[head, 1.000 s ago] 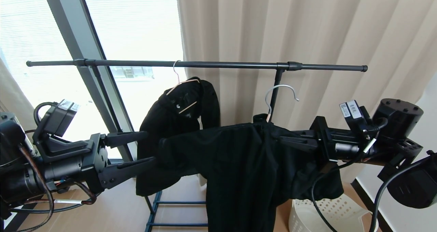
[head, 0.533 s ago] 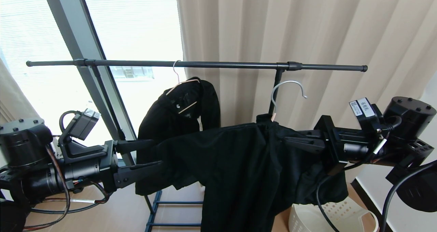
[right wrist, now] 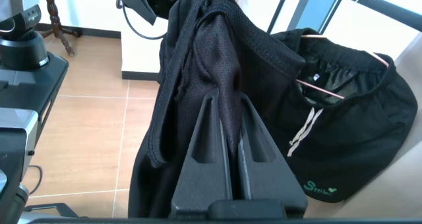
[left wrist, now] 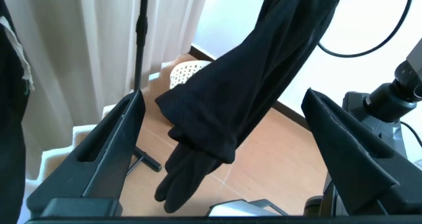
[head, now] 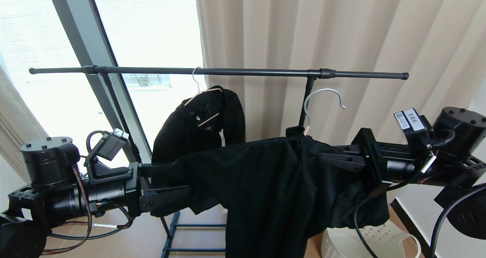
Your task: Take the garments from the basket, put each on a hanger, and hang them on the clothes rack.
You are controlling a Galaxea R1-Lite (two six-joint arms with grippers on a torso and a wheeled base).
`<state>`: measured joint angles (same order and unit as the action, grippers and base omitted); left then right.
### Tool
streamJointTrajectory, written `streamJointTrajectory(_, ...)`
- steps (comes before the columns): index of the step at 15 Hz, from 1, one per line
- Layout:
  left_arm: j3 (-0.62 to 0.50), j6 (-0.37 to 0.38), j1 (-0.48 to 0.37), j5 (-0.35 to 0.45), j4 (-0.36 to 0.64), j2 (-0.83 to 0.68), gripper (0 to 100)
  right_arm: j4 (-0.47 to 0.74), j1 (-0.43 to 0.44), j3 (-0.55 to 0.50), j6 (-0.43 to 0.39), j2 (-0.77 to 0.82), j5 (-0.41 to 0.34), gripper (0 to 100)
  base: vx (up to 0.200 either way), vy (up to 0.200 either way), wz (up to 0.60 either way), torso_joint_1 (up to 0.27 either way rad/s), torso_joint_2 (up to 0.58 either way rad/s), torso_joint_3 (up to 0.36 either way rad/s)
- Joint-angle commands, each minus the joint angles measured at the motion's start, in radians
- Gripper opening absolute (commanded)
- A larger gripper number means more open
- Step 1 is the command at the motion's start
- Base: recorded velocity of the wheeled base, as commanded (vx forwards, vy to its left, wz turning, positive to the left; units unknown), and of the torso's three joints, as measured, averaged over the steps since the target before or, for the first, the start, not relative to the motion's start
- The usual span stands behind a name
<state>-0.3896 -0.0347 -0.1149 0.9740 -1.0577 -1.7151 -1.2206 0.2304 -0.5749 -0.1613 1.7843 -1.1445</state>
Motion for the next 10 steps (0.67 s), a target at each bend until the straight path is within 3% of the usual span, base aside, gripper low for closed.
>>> streamJointTrajectory(1,0.0,-0.001,-0.002,0.0,-0.001,-0.011,100,0.0,0.001,0.001,0.0,-0.006,0.0,0,0.0,0.0,0.0,0.0,0.0,0.0)
streamJointTrajectory(5,-0.002,-0.001,-0.009,-0.031,-0.001,-0.011,100,0.0,0.001,0.01,0.0,-0.011,0.0,0,0.0,0.0,0.0,0.0,0.0,0.0)
streamJointTrajectory(6,-0.005,-0.001,-0.015,-0.052,-0.001,-0.011,0,-0.002,0.001,0.009,-0.001,-0.009,0.0,0,0.0,0.0,0.0,0.0,0.0,0.0)
streamJointTrajectory(10,-0.006,-0.001,-0.015,-0.052,-0.001,-0.009,0,0.0,0.001,0.004,0.0,-0.009,0.0,0,0.0,0.0,0.0,0.0,0.0,0.0)
